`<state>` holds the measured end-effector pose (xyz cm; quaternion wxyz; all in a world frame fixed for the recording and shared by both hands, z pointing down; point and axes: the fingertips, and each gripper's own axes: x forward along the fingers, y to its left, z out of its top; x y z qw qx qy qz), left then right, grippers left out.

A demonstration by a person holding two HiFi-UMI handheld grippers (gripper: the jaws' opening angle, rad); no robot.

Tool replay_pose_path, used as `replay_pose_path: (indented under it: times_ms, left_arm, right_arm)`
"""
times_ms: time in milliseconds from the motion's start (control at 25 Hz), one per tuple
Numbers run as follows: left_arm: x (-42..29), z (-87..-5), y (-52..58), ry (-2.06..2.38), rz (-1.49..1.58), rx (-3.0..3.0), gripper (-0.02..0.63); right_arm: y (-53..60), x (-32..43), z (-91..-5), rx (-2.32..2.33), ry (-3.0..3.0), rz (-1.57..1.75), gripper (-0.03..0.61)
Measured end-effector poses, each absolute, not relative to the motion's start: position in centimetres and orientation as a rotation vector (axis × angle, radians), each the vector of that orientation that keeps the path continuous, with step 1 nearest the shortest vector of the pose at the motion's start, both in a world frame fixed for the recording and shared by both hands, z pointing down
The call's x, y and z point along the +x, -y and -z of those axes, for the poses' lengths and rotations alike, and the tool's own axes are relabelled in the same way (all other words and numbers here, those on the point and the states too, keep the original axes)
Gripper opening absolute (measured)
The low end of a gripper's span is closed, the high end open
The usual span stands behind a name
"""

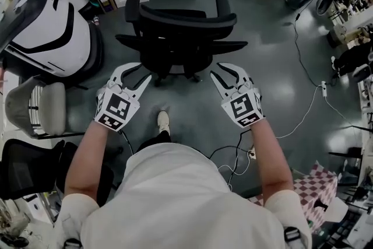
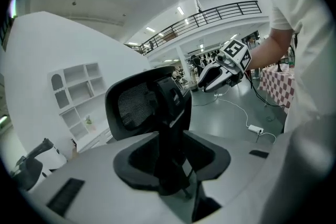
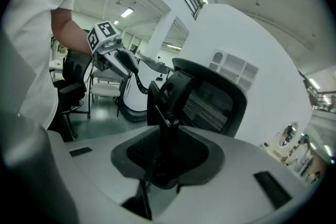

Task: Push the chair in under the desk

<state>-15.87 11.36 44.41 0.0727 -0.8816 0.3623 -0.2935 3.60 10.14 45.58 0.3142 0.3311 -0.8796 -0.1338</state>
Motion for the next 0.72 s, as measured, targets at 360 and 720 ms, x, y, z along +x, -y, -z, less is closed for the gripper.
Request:
replay_pose_path:
  times_ms: [360,720]
  left_arm:
    - [-15.7,-45.1,-3.3,-0.897,1.012,-2.51,0.166]
    - [-15.0,-47.6,-0.5,-0.666,1.106,-2.48,0.186]
  right_arm:
    - [-2.5,2.4,-47.1,0.768,2.171,0.472,0.109]
    - [-0.7,1.5,-49.8,0.548,2.07,0.532,0.109]
